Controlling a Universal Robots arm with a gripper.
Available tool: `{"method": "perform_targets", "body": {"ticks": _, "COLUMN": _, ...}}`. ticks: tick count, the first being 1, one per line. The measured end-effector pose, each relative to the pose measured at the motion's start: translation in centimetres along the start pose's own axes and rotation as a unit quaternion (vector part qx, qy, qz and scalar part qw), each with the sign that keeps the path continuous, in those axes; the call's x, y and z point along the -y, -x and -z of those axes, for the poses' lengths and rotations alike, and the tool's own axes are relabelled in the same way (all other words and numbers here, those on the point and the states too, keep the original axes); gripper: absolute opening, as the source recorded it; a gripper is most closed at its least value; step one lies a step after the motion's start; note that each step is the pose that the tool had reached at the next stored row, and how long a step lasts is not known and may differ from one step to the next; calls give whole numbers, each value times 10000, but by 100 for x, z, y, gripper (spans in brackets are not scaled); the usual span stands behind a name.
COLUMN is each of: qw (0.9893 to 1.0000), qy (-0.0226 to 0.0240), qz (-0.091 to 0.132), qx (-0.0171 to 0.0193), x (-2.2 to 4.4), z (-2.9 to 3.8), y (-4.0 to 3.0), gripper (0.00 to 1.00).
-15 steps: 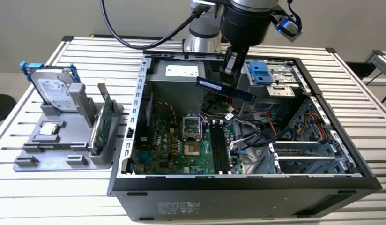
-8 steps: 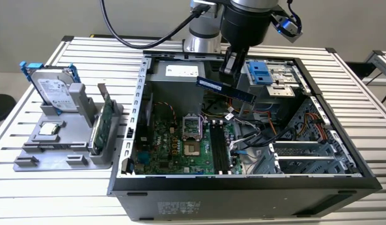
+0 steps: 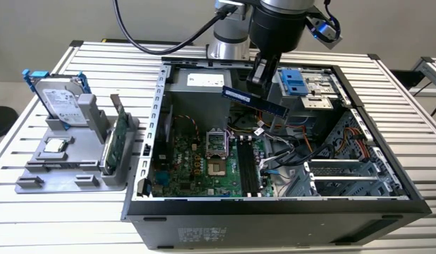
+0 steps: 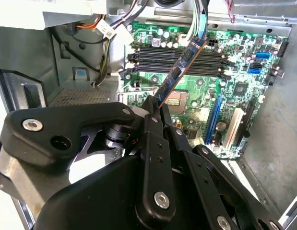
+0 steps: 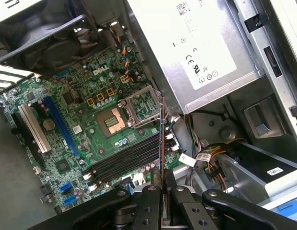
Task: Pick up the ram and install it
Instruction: 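Insert the ram into the slot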
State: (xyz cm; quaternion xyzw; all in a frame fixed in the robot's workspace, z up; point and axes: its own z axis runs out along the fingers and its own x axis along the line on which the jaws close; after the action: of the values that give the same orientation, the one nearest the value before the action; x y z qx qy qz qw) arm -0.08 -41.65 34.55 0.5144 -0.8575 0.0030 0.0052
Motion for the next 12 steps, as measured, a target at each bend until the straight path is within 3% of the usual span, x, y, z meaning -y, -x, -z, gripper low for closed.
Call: {"method": "perform_targets", "body": {"ticks": 12, "qw": 9998, "qy": 2, "qz": -206, "qx": 0, "x": 0, "z": -6, "y": 0, "gripper": 0}}
